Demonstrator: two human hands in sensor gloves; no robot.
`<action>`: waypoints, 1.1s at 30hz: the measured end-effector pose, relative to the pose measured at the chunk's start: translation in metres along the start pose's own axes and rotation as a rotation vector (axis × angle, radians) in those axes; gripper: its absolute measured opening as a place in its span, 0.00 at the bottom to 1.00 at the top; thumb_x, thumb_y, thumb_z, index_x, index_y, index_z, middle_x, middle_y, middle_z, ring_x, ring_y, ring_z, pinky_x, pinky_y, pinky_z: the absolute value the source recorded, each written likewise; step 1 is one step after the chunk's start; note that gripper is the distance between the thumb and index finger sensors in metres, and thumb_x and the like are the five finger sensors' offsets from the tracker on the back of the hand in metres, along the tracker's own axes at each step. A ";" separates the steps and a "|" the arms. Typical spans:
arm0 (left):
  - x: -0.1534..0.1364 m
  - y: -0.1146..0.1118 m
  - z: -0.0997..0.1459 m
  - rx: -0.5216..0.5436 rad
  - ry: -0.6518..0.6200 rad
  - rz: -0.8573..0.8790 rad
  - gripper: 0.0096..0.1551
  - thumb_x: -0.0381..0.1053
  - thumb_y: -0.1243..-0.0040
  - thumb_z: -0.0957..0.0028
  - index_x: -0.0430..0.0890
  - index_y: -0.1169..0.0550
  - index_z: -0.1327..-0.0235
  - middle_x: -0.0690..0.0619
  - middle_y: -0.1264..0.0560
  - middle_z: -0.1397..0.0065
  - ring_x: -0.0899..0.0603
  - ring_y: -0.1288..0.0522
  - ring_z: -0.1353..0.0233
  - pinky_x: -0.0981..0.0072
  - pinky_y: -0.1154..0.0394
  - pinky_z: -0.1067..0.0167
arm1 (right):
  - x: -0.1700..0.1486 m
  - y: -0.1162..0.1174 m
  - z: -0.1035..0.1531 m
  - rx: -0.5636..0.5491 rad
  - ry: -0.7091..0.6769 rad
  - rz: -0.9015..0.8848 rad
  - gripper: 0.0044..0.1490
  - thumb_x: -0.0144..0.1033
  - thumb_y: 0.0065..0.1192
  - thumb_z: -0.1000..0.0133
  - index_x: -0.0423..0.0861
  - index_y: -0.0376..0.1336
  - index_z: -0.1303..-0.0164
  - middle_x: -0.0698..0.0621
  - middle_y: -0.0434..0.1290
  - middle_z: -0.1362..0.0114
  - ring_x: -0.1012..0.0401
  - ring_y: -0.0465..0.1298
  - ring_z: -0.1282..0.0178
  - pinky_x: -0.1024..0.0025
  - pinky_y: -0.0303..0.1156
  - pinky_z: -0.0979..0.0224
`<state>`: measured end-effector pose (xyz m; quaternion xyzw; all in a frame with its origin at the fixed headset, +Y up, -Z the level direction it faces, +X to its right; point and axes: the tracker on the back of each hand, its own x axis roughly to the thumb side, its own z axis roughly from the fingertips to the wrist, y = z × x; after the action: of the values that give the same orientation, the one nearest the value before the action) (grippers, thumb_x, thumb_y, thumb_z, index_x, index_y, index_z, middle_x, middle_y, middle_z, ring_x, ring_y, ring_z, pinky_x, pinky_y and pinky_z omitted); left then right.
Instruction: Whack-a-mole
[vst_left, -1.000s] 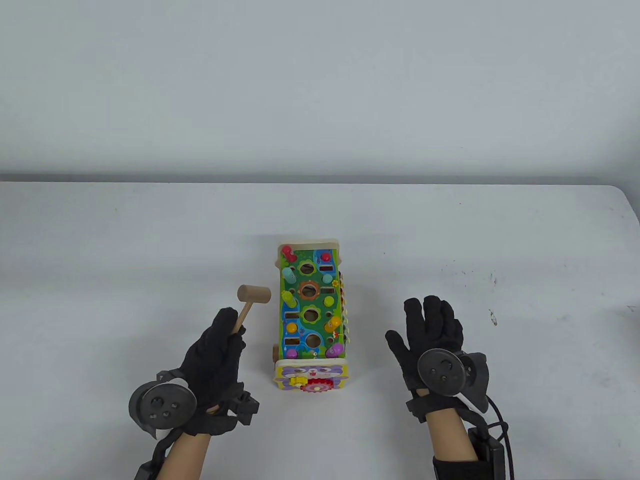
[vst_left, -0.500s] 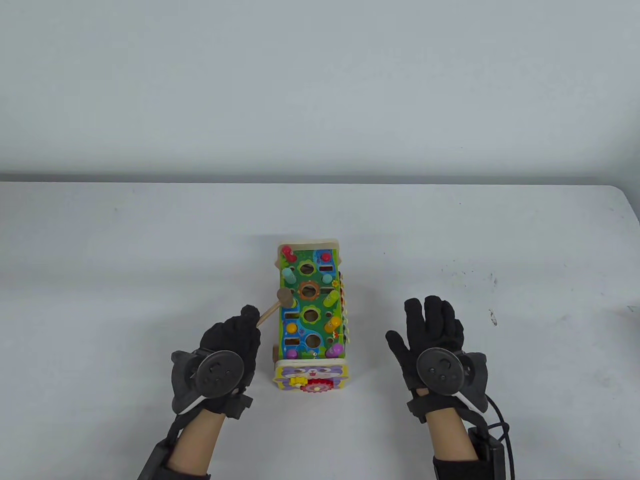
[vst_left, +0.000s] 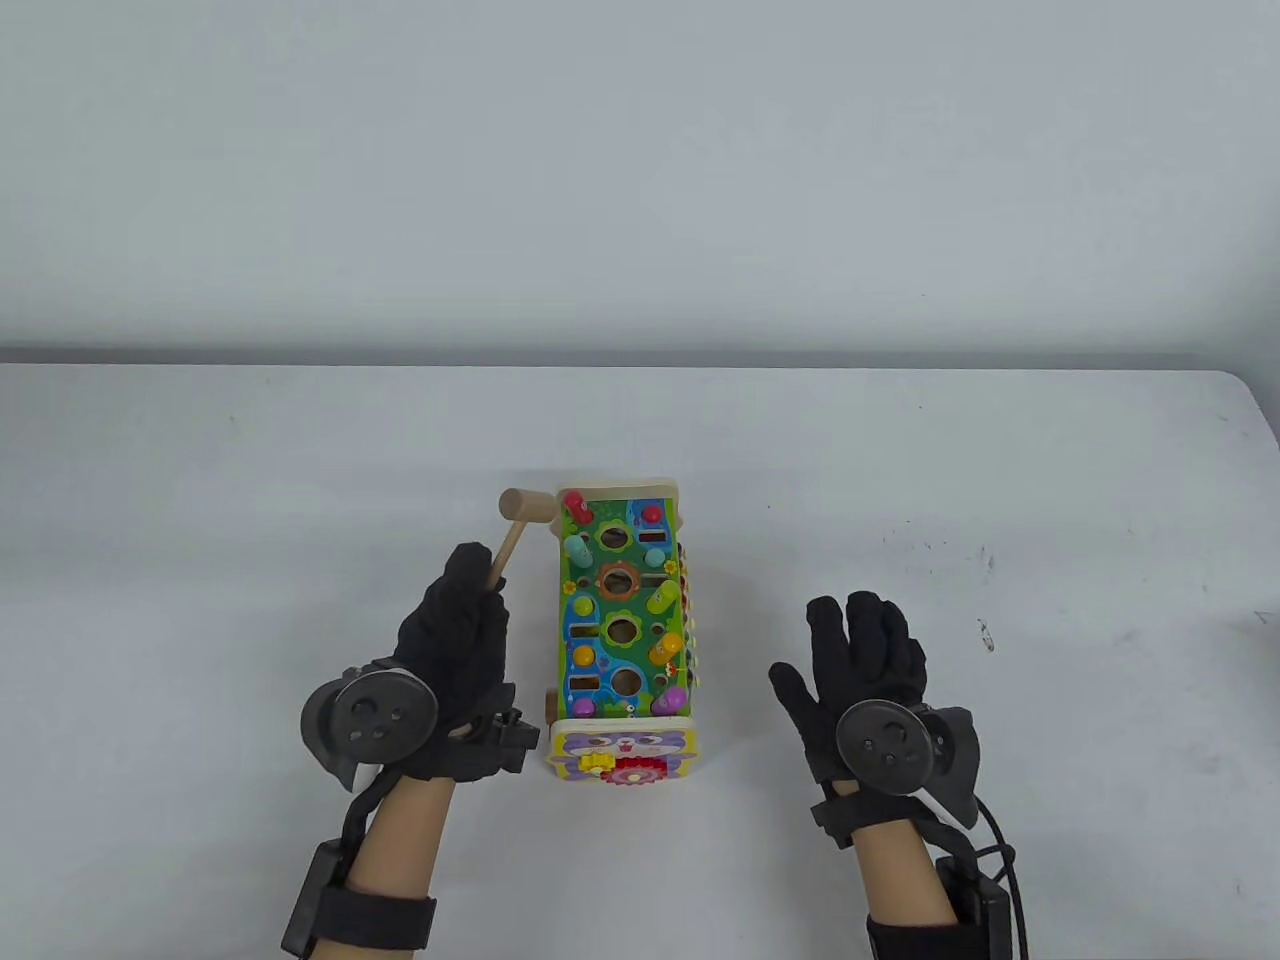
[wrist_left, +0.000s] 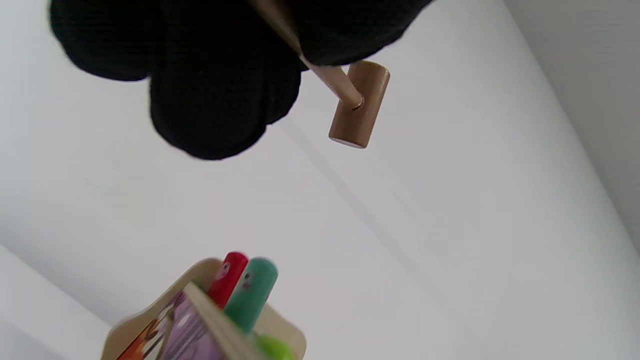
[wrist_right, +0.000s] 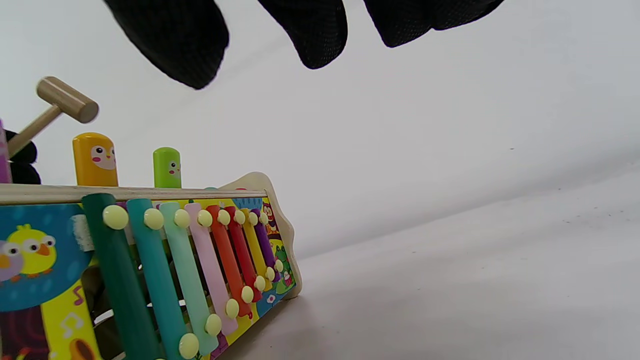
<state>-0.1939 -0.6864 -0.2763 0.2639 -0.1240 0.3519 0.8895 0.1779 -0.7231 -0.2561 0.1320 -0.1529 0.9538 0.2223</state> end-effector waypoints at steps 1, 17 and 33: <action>0.000 -0.004 -0.002 -0.033 0.004 -0.032 0.31 0.41 0.49 0.42 0.34 0.36 0.26 0.34 0.25 0.39 0.36 0.18 0.53 0.31 0.31 0.40 | 0.000 0.000 0.000 0.001 0.000 0.000 0.45 0.49 0.51 0.35 0.30 0.50 0.19 0.22 0.46 0.19 0.23 0.47 0.23 0.23 0.42 0.34; -0.006 0.009 -0.021 0.099 0.100 0.189 0.31 0.41 0.49 0.42 0.35 0.37 0.26 0.36 0.26 0.37 0.37 0.19 0.50 0.31 0.32 0.38 | 0.001 -0.002 0.000 0.010 0.011 -0.028 0.45 0.49 0.50 0.35 0.30 0.50 0.19 0.22 0.45 0.19 0.22 0.47 0.24 0.22 0.42 0.35; -0.015 -0.020 -0.035 -0.104 0.139 -0.091 0.30 0.41 0.47 0.43 0.35 0.33 0.27 0.34 0.24 0.40 0.36 0.18 0.53 0.31 0.31 0.40 | 0.003 -0.002 0.000 0.029 0.016 -0.030 0.45 0.49 0.50 0.35 0.30 0.50 0.19 0.22 0.45 0.19 0.23 0.47 0.24 0.23 0.42 0.35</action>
<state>-0.1895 -0.6872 -0.3193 0.1977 -0.0682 0.3218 0.9234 0.1758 -0.7201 -0.2546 0.1297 -0.1352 0.9536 0.2357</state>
